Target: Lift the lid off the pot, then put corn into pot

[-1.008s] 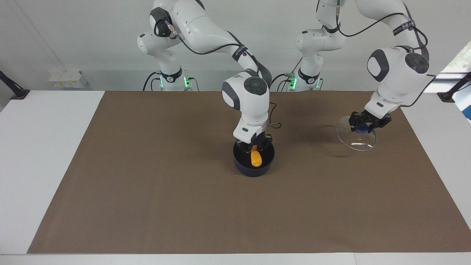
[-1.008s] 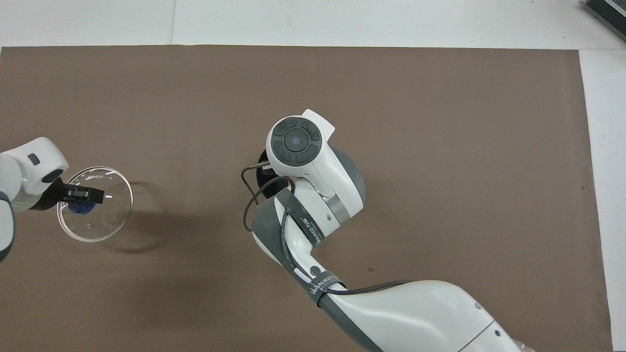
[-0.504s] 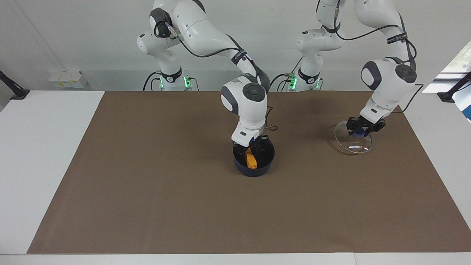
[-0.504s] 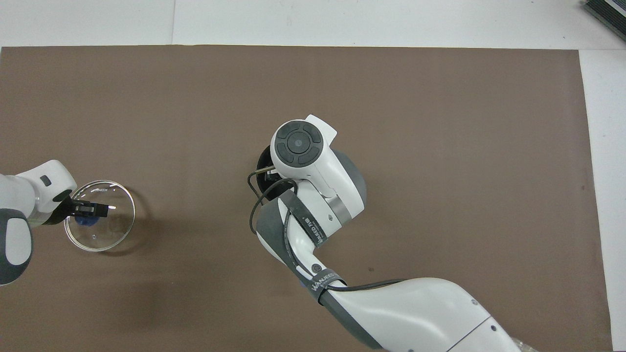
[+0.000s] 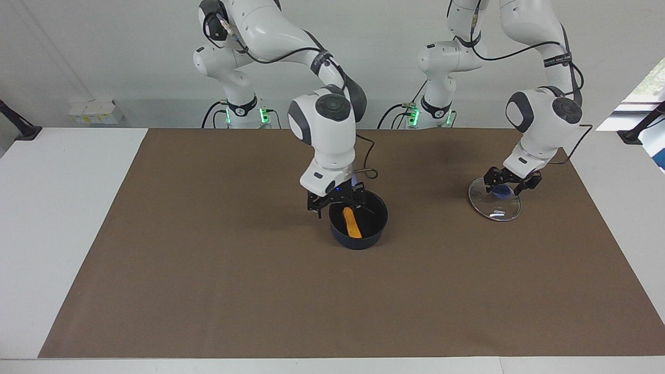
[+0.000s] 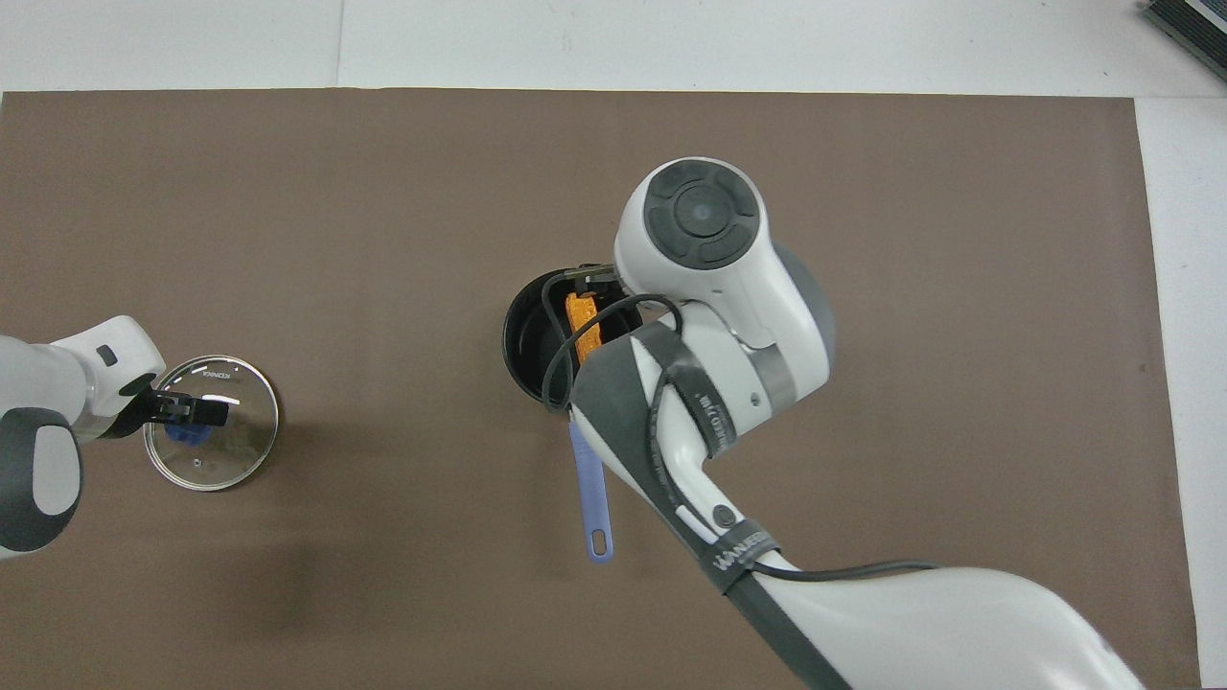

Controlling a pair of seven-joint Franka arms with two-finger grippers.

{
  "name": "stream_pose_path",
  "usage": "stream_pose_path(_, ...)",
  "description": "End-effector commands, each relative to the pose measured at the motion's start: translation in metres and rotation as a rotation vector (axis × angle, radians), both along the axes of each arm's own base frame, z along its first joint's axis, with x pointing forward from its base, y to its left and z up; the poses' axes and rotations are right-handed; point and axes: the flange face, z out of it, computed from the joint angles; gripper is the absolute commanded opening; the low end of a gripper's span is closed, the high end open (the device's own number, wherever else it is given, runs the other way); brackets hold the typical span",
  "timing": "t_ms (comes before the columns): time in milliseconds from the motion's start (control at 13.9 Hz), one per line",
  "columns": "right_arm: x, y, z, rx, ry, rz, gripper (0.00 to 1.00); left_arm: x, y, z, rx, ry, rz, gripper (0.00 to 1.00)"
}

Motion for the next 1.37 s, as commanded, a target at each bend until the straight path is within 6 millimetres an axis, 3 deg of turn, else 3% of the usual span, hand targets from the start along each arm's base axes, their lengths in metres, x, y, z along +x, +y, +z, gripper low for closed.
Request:
stream_pose_path(0, -0.005, -0.067, 0.058, -0.007, 0.019, -0.038, 1.0, 0.025, -0.004, 0.029, -0.01, -0.004, 0.04, 1.0)
stream_pose_path(216, -0.017, -0.123, 0.095, -0.028, 0.074, -0.016, 1.0, 0.046, -0.031, 0.058, -0.012, -0.008, 0.105, 1.0)
stream_pose_path(360, -0.026, -0.166, 0.116, -0.038, 0.115, -0.019, 1.0, 0.053, -0.035, 0.082, -0.013, 0.002, 0.101, 1.0)
stream_pose_path(648, -0.049, -0.243, 0.14, -0.035, 0.152, -0.05, 1.0, 0.057, -0.051, 0.156, -0.011, 0.061, 0.068, 1.0)
stream_pose_path(936, -0.062, -0.285, 0.175, -0.023, 0.107, -0.073, 1.0, 0.051, -0.066, 0.214, -0.012, 0.093, 0.042, 1.0)
stream_pose_path(1224, -0.094, -0.316, 0.237, -0.012, 0.051, -0.104, 1.0, 0.043, -0.065, 0.246, -0.01, 0.112, 0.04, 1.0)
stream_pose_path(1296, -0.1, -0.325, 0.244, -0.013, 0.067, -0.119, 1.0, 0.042, -0.065, 0.253, -0.008, 0.115, 0.04, 1.0)
